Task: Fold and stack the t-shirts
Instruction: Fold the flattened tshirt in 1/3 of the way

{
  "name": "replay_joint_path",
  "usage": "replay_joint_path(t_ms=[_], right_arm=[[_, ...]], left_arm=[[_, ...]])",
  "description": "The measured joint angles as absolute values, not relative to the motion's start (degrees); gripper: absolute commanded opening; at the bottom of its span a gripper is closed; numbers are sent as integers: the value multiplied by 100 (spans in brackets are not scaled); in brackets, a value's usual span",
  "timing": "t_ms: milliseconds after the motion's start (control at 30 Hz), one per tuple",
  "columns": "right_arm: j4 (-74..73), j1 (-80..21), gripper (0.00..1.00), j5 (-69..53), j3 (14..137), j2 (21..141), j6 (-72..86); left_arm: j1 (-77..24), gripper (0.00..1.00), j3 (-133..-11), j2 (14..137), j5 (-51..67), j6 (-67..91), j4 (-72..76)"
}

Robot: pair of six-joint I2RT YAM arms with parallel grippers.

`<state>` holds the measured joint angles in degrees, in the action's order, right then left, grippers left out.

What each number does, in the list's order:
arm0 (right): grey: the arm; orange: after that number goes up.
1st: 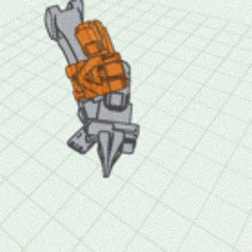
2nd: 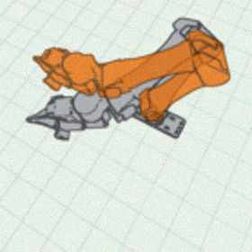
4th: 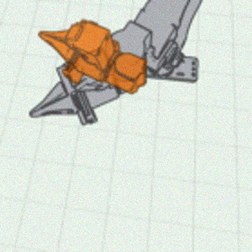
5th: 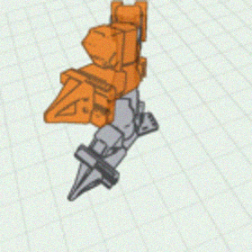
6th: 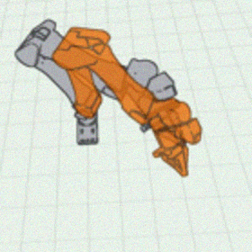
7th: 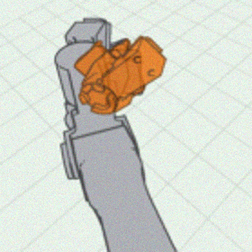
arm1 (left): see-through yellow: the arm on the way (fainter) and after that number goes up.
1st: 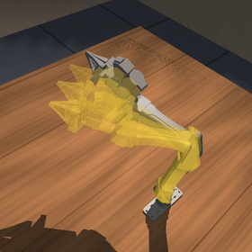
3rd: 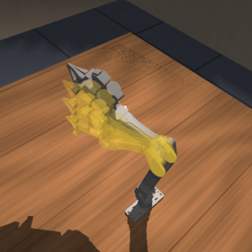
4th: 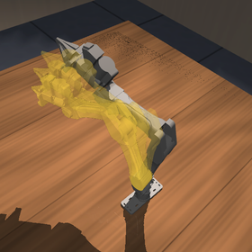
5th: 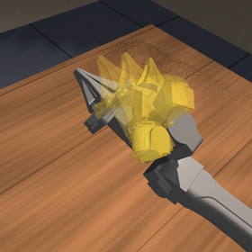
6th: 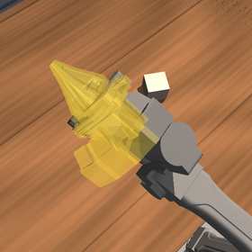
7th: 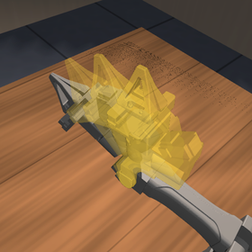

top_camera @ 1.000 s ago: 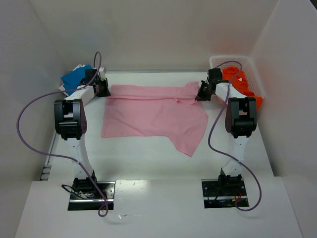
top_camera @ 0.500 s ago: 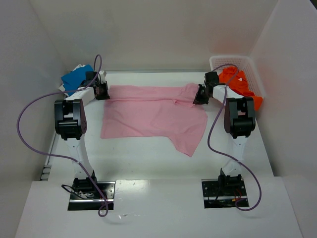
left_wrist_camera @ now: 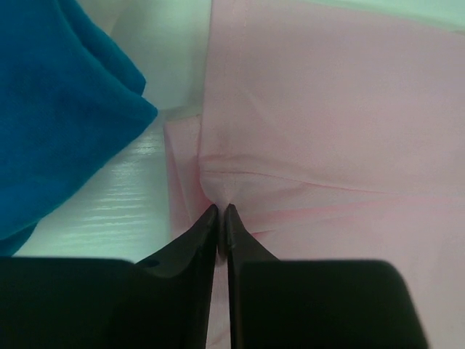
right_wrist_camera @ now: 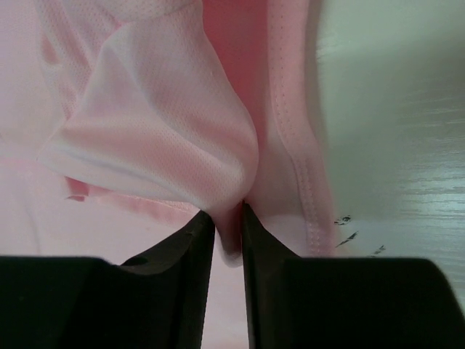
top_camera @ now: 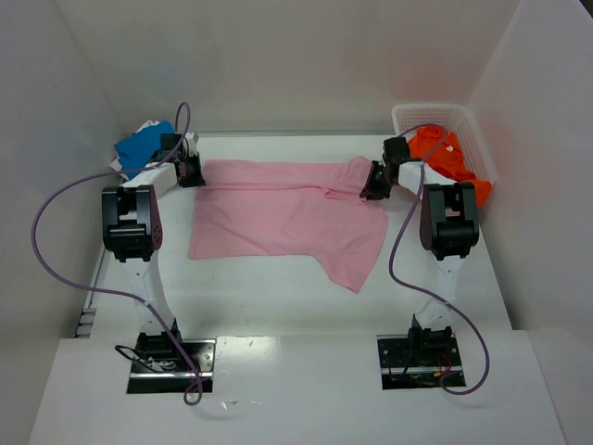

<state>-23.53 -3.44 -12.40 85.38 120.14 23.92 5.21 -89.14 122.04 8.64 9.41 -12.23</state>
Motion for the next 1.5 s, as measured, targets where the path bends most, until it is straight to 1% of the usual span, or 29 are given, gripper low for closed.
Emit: replay_joint_path(t_ms=[33, 67, 100, 133, 167, 200, 300, 333, 367, 533, 567, 600, 700, 733, 767, 933, 967, 1067, 1133, 1167, 1267, 1300, 1367, 1400, 1467, 1500], right_arm=[[-2357, -344, 34, -1243, 8536, 12014, 2421], [-2359, -344, 36, -1240, 8536, 12014, 2425], [-2359, -344, 39, -1236, 8536, 12011, 2425], [-2359, -344, 49, -1236, 8536, 12009, 2425], [-2359, -344, 55, -1238, 8536, 12001, 2438], [-2364, -344, 57, -1234, 8536, 11985, 2438], [-2373, -344, 68, -1227, 8556, 11869, 2414], [-2386, -344, 70, -1223, 8591, 11813, 2399], [-2386, -344, 71, -1214, 8639, 11762, 2392], [-2357, -344, 72, -1109, 9317, 11686, 2259], [-2351, -344, 72, -1083, 9461, 11688, 2235], [-2338, -344, 67, -1068, 9583, 11701, 2211], [-2274, -344, 62, -989, 9918, 11837, 2145], [-2241, -344, 56, -967, 9990, 11909, 2132], [-2233, -344, 54, -943, 10060, 12001, 2108], [-2255, -344, 54, -790, 10235, 12582, 2012], [-2290, -344, 58, -755, 10235, 12669, 1986], [-2381, -344, 59, -633, 10235, 12809, 1940], [-2388, -344, 52, -596, 10235, 12816, 1898], [-2386, -344, 42, -578, 10254, 12816, 1876], [-2379, -344, 28, -552, 10320, 12818, 1815], [-2379, -344, 20, -554, 10333, 12818, 1815], [-2379, -344, 14, -563, 10350, 12818, 1817], [-2381, -344, 7, -574, 10350, 12818, 1815], [-2381, -344, 4, -585, 10350, 12818, 1826], [-2386, -344, 4, -591, 10350, 12818, 1835]], left_arm=[[521, 23, -8914, 12204, 860, 932, -1227], [521, 31, -8917, 12204, 843, 932, -1243], [523, 36, -8925, 12204, 823, 937, -1264], [523, 41, -8941, 12204, 814, 941, -1280], [530, 45, -8965, 12204, 834, 932, -1293], [534, 52, -8997, 12204, 873, 934, -1308], [539, 63, -9122, 12204, 1072, 923, -1330], [539, 70, -9166, 12204, 1170, 923, -1323], [539, 72, -9212, 12202, 1264, 921, -1328], [515, 79, -9491, 12193, 1887, 943, -1258], [502, 79, -9526, 12193, 2036, 947, -1190], [471, 80, -9559, 12193, 2161, 967, -1129], [333, 82, -9592, 12193, 2471, 1081, -899], [272, 82, -9592, 12193, 2534, 1118, -814], [207, 82, -9592, 12206, 2596, 1175, -735], [-110, 83, -9594, 12372, 2711, 1389, -395], [-156, 83, -9592, 12414, 2718, 1402, -366], [-217, 83, -9590, 12512, 2720, 1507, -294], [-207, 83, -9590, 12556, 2711, 1538, -250], [-196, 83, -9590, 12578, 2707, 1546, -242], [-189, 83, -9590, 12639, 2685, 1588, -213], [-183, 83, -9590, 12665, 2681, 1629, -209], [-174, 83, -9590, 12737, 2661, 1671, -213], [-169, 83, -9592, 12776, 2652, 1675, -224], [-169, 83, -9601, 12853, 2626, 1682, -272], [-169, 83, -9601, 12888, 2617, 1682, -303]])
